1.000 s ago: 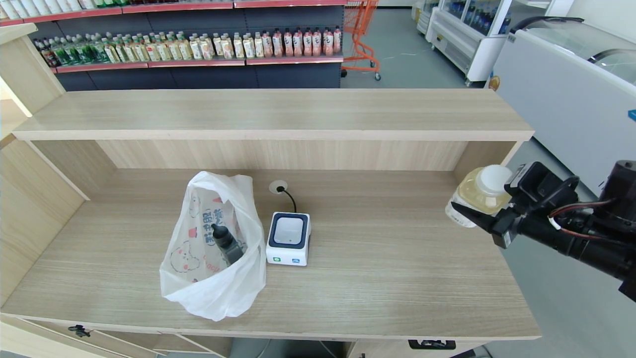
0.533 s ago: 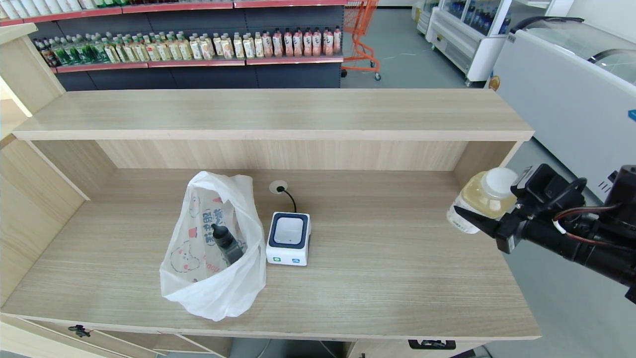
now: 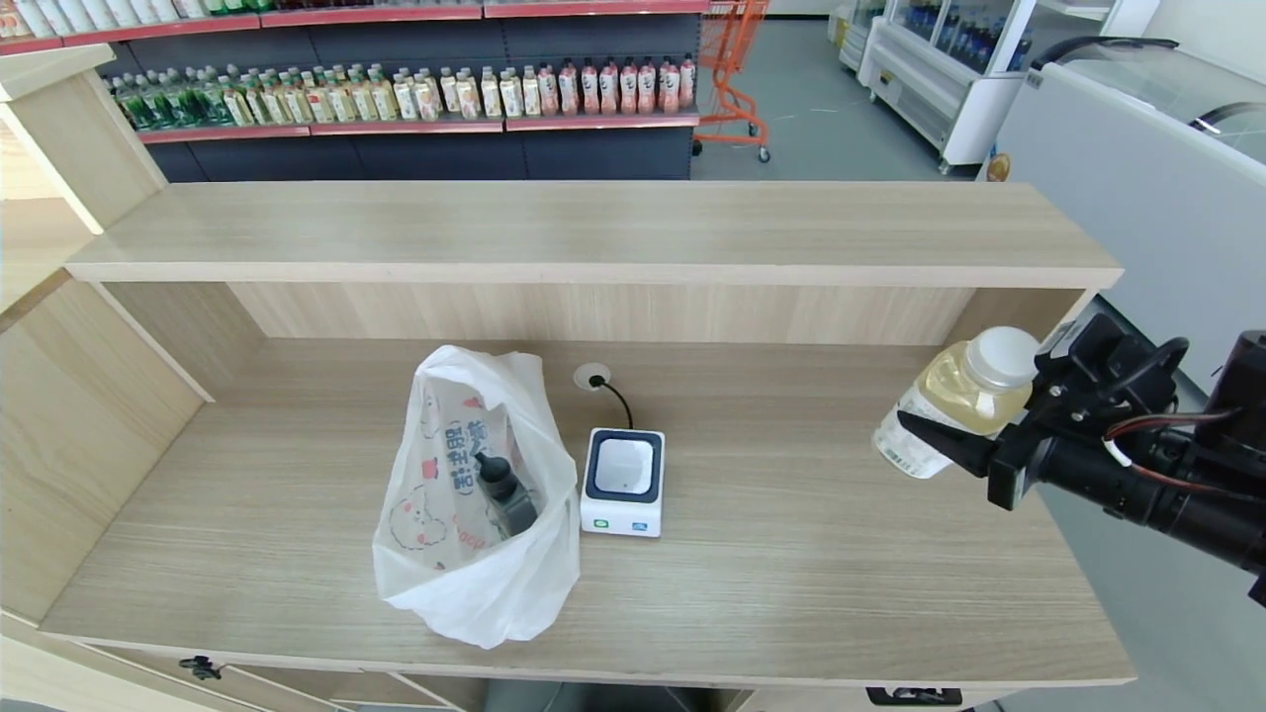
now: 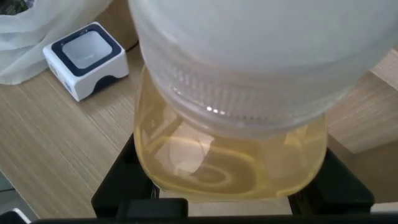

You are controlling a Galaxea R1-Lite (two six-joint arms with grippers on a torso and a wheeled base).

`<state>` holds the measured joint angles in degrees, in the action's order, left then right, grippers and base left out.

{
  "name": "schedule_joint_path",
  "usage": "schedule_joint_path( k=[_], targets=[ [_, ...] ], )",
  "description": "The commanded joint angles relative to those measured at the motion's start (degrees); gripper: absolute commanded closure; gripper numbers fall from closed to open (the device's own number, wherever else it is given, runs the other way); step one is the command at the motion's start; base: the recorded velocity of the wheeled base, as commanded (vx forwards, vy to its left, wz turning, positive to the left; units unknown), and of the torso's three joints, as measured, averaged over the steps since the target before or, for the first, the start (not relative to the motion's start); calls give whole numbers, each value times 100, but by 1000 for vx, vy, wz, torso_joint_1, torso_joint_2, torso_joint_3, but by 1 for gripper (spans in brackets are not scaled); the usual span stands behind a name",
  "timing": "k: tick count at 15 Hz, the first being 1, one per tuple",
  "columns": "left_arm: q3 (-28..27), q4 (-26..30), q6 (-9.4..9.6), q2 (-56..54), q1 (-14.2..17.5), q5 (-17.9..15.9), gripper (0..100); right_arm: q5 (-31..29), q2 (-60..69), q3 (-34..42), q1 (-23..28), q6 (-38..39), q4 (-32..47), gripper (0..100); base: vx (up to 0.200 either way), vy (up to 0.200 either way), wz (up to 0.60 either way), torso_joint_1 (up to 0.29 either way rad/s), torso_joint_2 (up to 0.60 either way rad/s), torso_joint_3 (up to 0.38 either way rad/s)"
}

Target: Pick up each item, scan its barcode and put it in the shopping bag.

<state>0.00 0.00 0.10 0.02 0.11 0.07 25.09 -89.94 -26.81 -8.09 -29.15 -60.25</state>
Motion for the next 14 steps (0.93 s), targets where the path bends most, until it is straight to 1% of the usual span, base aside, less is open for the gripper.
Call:
schedule_joint_path(
  k=[1,4,8,12,13,14],
  targets=[
    [0,0,8,-2,-2,1,0,66,-6,-9,-8,50,-5,100,0,200,0,2,2,2],
    [0,0,8,-2,-2,1,0,137,-67,-9,-8,111,-5,100,0,200,0,4,4,2],
    [0,0,17,-2,7,-7,0,286,-630,-360,10,199,-13,100,0,200,0,2,2,2],
    [0,0,-1,-2,-2,1,0,673,-1394,-1213,18,199,-13,100,0,0,0,0,0,0],
    [0,0,-1,-2,-2,1,0,708,-1500,-1318,27,199,-13,100,0,0,0,0,0,0],
    [0,0,-1,-2,-2,-7,0,866,-1614,-1389,27,190,-40,100,0,0,0,0,0,0]
  ],
)
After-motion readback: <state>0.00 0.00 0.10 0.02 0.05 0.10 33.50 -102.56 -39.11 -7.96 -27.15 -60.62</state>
